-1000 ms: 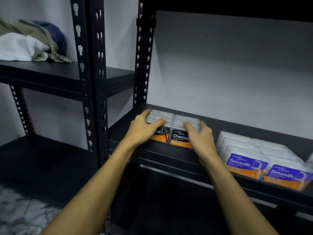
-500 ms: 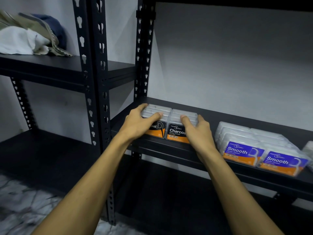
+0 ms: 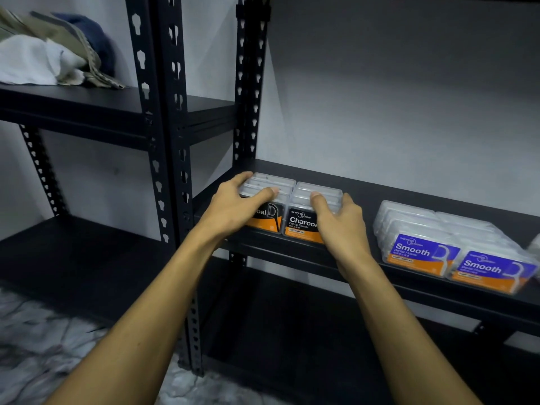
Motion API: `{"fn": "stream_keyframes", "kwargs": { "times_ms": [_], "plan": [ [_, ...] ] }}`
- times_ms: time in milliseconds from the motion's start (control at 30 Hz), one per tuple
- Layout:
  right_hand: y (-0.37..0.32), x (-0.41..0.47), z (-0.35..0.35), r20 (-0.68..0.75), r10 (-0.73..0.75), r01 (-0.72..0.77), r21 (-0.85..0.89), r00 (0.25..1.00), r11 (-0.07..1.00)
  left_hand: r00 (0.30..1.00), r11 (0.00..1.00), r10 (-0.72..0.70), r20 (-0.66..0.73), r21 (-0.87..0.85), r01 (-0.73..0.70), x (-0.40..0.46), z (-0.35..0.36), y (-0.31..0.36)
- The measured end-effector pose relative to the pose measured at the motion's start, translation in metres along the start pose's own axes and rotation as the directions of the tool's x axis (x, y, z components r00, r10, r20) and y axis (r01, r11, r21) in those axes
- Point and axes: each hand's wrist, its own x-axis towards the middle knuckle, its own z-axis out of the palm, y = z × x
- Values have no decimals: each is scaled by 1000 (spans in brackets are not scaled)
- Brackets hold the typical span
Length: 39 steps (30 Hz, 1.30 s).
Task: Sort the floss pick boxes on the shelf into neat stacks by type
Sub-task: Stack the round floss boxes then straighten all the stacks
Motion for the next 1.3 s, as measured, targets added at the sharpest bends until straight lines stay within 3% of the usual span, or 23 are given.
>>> {"fn": "stream_keyframes", "kwargs": {
  "times_ms": [467, 600, 667, 767, 900, 1000, 1100, 1200, 1300],
  "plan": [
    [0, -2, 3, -34, 6, -6, 14, 999, 1000, 1000, 1000, 7, -5, -1, -7, -1, 0, -1],
    [-8, -5, -2, 35, 110, -112, 64, 993, 992, 1000, 999, 13, -4, 34, -13, -3, -2, 2],
    [-14, -9, -10, 48, 125, -125, -9, 991, 992, 999, 997, 38, -31, 63, -36, -7, -3, 7],
    [-23, -12, -27, 66, -27, 40, -199, 997, 979, 992, 985, 117, -54, 136, -109, -11, -15, 21],
    [-49, 2, -50, 320, -152, 298, -480, 935, 825, 961, 896, 229, 152, 352, -269, -6, -36, 42],
    [-69, 17, -56, 540, -100, 457, -585, 836, 670, 923, 812, 208, 323, 469, -347, 9, -32, 46],
    [-70, 40, -55, 660, 34, 524, -626, 751, 578, 891, 725, 166, 422, 560, -401, 25, -26, 40],
    [-59, 56, -51, 696, 154, 508, -640, 701, 577, 875, 699, 94, 475, 594, -398, 32, -27, 37],
    [-50, 59, -47, 699, 159, 508, -638, 697, 579, 865, 716, 76, 495, 577, -394, 32, -24, 33]
  ]
}}
